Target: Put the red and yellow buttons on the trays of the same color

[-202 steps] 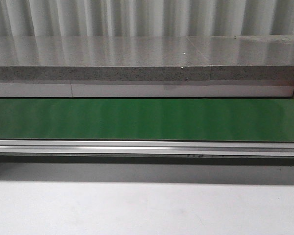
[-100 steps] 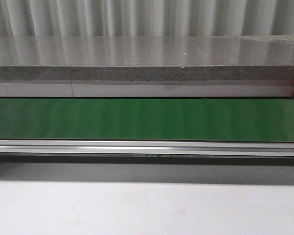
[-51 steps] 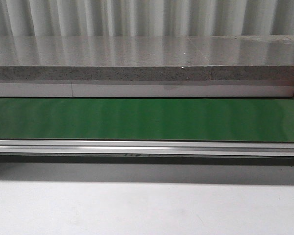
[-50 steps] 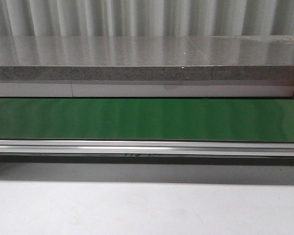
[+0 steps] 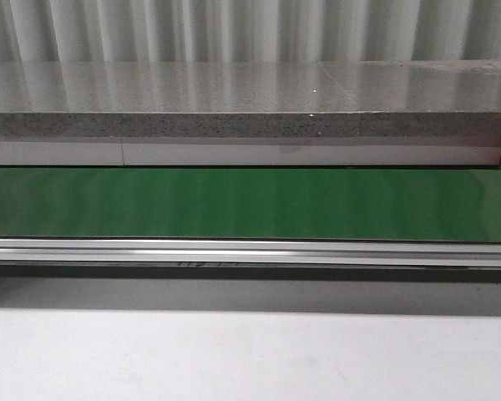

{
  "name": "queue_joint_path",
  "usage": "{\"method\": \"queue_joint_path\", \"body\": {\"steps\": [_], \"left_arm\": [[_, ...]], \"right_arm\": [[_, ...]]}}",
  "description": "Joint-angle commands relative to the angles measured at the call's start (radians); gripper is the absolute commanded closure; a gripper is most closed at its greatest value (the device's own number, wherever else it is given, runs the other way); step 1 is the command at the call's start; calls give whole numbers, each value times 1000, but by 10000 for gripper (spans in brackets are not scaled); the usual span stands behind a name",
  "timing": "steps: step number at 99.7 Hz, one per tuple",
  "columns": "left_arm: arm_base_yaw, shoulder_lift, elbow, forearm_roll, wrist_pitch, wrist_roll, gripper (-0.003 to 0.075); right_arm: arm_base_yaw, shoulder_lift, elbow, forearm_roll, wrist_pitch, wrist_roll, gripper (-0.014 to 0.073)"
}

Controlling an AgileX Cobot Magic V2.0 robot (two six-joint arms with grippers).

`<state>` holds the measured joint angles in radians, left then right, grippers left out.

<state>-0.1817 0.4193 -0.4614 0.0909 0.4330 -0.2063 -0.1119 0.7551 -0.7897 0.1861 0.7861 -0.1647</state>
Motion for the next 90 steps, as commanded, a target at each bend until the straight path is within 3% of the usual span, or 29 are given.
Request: {"method": "queue_joint_path", "body": {"steps": [1, 22, 45, 90], "left_arm": [[-5, 28, -36, 0, -73, -80, 134], [95, 179, -153, 59, 10, -262, 133], [315, 428, -300, -4, 129, -293, 133], [462, 797, -320, -29, 47, -293, 133]], "right_arm": [[0, -7, -24, 2, -54, -8, 659], [0, -7, -24, 2, -54, -8, 659], [0, -7, -24, 2, -54, -8, 659], [0, -7, -24, 2, -54, -8, 659]]}}
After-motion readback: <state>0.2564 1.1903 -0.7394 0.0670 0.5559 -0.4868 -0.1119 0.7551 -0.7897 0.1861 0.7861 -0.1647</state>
